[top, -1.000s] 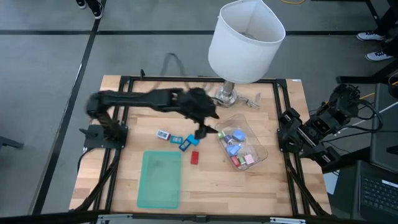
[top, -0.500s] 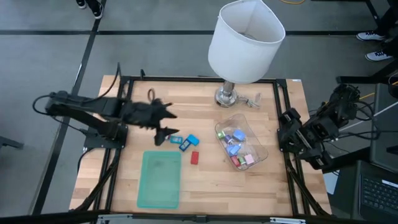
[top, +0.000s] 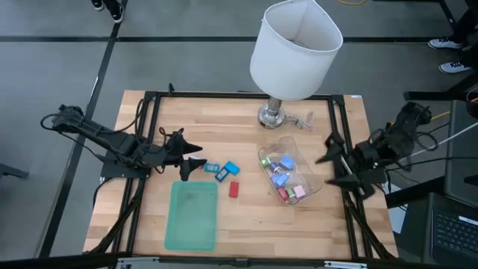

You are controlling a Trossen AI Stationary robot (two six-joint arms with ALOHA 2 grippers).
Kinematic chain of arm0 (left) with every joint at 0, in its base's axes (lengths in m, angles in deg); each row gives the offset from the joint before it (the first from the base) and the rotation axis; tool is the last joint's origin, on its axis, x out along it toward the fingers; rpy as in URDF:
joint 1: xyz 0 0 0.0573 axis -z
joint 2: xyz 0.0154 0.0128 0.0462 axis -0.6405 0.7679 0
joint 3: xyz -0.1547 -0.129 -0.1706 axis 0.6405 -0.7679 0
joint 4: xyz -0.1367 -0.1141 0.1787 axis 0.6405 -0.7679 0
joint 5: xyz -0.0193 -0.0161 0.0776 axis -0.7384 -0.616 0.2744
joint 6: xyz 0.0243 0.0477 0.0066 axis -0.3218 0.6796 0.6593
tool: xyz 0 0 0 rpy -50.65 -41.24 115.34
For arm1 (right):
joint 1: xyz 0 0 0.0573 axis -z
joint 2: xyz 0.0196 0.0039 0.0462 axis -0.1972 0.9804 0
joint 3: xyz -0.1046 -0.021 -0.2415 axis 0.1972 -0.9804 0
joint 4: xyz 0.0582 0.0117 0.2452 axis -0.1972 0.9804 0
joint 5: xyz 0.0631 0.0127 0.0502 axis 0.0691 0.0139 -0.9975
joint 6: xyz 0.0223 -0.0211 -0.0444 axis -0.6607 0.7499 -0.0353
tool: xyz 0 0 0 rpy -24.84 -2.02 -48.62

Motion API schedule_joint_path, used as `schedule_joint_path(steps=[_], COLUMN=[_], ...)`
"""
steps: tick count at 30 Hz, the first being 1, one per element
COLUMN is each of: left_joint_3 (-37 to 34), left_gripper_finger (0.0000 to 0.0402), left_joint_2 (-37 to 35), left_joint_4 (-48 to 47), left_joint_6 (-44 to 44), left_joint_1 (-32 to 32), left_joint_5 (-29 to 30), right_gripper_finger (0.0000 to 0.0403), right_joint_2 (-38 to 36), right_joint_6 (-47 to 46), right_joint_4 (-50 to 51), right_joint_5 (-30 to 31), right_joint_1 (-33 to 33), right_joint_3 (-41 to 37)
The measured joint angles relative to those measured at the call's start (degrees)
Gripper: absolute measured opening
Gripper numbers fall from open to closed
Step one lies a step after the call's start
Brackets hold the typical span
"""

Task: Pick & Place Office items
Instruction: Put the left red digital clock into the green bin

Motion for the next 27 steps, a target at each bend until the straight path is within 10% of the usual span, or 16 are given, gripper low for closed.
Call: schedule_joint_path(steps=[5,12,27], left_joint_3=[0.00,0.00,0.11], left_gripper_finger=[0.0296,0.0297,0.0297], left_joint_2=[-0.10,-0.22,-0.20], left_joint_4=[1.91,2.50,3.52], left_joint_6=[1.59,1.61,1.64], left_joint_1=[-0.81,-2.69,-3.76], left_joint_5=[0.41,-2.76,-3.79], right_gripper_finger=[0.0279,0.0279,0.0279], right_joint_2=[-1.93,-5.60,-26.67], right_joint_6=[2.65,2.08,3.75], right_joint_4=[-36.72,-67.52,-39.89], right_joint_5=[-17.81,-17.87,-24.24], right_joint_1=[5.73,8.50,15.28], right_joint_3=[-21.53,-45.42,-45.16])
